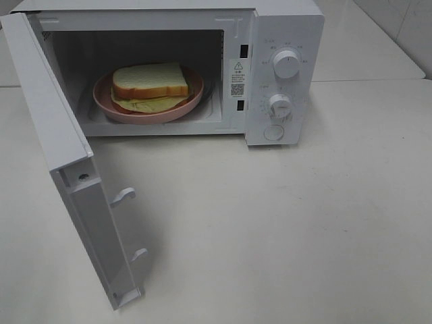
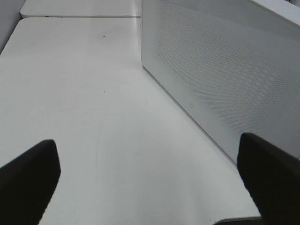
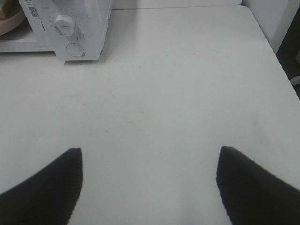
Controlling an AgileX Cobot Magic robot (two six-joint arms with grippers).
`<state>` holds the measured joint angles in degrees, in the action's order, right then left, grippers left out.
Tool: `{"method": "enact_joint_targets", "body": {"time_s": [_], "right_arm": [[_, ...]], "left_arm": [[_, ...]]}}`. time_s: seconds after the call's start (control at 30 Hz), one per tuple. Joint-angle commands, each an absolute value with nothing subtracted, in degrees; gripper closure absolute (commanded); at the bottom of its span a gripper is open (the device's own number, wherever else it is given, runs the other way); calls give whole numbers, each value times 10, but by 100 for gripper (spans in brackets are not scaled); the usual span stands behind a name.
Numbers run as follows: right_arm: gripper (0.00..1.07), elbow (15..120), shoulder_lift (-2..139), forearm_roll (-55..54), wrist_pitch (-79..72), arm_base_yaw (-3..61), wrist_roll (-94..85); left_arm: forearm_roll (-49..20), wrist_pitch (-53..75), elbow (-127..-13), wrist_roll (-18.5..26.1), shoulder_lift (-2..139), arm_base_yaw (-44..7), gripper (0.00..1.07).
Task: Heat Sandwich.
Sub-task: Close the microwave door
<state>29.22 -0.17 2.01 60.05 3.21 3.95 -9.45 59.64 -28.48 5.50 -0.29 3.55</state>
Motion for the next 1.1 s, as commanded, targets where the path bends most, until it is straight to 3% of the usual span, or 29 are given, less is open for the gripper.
{"method": "enact_joint_targets", "body": {"time_s": [0.03, 0.8, 0.93, 1.03, 1.1], "right_arm": [[31, 290, -18, 18, 593, 29, 38], [31, 290, -18, 18, 593, 29, 38], [31, 290, -18, 18, 593, 29, 38], [31, 290, -18, 18, 593, 29, 38], [31, 290, -18, 18, 593, 29, 38]], "left_arm": [[-95, 592, -282, 55, -15, 38, 10], [-92, 553, -316, 49, 26, 38, 10], [-88, 516, -316, 52, 61, 38, 17], [-88, 482, -316, 53, 100, 38, 34], [-88, 476, -316, 53, 111, 38, 38]]}}
